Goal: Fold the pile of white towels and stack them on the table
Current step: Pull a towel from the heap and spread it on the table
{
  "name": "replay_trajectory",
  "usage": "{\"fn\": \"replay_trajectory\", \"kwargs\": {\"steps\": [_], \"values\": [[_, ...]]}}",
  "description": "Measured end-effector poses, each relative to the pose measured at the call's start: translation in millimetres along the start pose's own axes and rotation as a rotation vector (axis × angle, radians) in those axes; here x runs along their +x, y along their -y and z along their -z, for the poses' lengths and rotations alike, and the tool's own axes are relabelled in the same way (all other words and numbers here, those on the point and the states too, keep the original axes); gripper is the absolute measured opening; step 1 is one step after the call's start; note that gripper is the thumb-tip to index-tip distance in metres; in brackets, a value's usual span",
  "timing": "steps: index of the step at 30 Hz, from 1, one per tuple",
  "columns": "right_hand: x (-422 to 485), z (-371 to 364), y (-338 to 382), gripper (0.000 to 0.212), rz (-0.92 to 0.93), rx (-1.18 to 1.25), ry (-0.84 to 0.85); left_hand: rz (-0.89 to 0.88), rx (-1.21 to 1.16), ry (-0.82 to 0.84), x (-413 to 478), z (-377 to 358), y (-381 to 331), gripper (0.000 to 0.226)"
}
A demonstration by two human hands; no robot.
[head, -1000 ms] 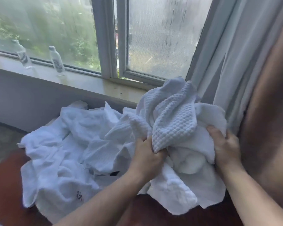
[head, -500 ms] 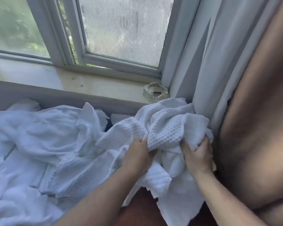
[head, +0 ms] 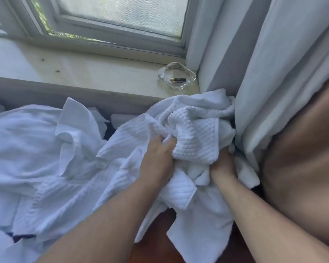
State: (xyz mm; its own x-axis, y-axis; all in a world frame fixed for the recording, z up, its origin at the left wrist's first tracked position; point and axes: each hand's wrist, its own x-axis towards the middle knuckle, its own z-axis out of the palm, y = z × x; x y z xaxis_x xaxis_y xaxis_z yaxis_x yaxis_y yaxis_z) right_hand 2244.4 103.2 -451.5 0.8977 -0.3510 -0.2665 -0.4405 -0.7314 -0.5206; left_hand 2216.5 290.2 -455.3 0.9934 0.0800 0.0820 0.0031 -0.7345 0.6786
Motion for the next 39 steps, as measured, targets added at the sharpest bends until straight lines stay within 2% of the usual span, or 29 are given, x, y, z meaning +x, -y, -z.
{"fn": "replay_trajectory", "kwargs": {"steps": [2,4,6,7,9,11,14,17,21,23,25,27,29,31,33,35,37,39], "values": [[-10.5,14.8,8.7,0.038,-0.011,0.097,-0.034,-0.016,0.013,0.052,-2.1,10.3,-3.6,0.018],[-33.5,32.2,10.5,0.031,0.020,0.305,-0.085,0.010,-0.107,0.140,-5.3,28.3,-7.0,0.018],[-60.4,48.6,6.9,0.033,0.061,0.500,-0.158,-0.005,-0.185,0.203,-16.2,47.6,-3.8,0.009],[-74.2,57.5,8.1,0.036,0.082,0.492,-0.226,-0.021,-0.205,0.220,-26.5,57.3,-1.3,0.010],[-97.1,70.4,13.2,0.038,0.156,0.429,-0.394,0.010,-0.193,0.215,-55.3,78.5,2.6,0.051],[-119.8,72.5,31.6,0.037,0.312,0.364,-0.452,0.090,-0.162,0.134,-87.7,100.6,14.2,0.069],[-153.5,50.4,76.2,0.036,0.563,0.351,-0.311,0.241,-0.117,-0.003,-131.1,137.5,49.3,0.060],[-185.8,5.2,117.1,0.034,0.695,0.369,-0.096,0.378,0.032,-0.158,-172.5,176.7,97.3,0.054],[-212.1,-66.9,151.6,0.044,0.647,0.277,0.327,0.678,0.189,-0.143,-221.9,214.1,157.1,0.083],[-214.8,-98.9,168.4,0.060,0.624,0.188,0.422,0.857,0.243,-0.092,-239.7,221.4,178.9,0.104],[-211.7,-128.8,187.2,0.087,0.660,-0.067,0.405,0.939,0.339,-0.020,-246.8,222.1,197.8,0.118],[-211.9,-156.7,209.0,0.107,0.730,-0.389,0.341,0.937,0.462,0.063,-245.6,225.3,215.2,0.125],[-213.2,-183.9,233.3,0.116,0.777,-0.555,0.349,0.987,0.477,0.118,-241.6,231.4,233.6,0.129],[-213.8,-208.9,256.2,0.119,0.730,-0.579,0.454,1.058,0.380,0.130,-240.2,235.7,253.7,0.130],[-212.8,-231.3,269.4,0.114,0.643,-0.595,0.514,1.087,0.283,0.118,-242.2,236.0,270.3,0.127],[-210.8,-248.5,271.6,0.097,0.624,-0.644,0.442,1.057,0.306,0.101,-245.2,231.7,282.7,0.115],[-205.2,-256.9,266.8,0.081,0.678,-0.660,0.327,1.020,0.398,0.100,-248.2,224.3,288.0,0.097],[-195.5,-258.1,261.3,0.069,0.749,-0.638,0.282,0.975,0.486,0.082,-250.2,217.3,288.8,0.079]]}}
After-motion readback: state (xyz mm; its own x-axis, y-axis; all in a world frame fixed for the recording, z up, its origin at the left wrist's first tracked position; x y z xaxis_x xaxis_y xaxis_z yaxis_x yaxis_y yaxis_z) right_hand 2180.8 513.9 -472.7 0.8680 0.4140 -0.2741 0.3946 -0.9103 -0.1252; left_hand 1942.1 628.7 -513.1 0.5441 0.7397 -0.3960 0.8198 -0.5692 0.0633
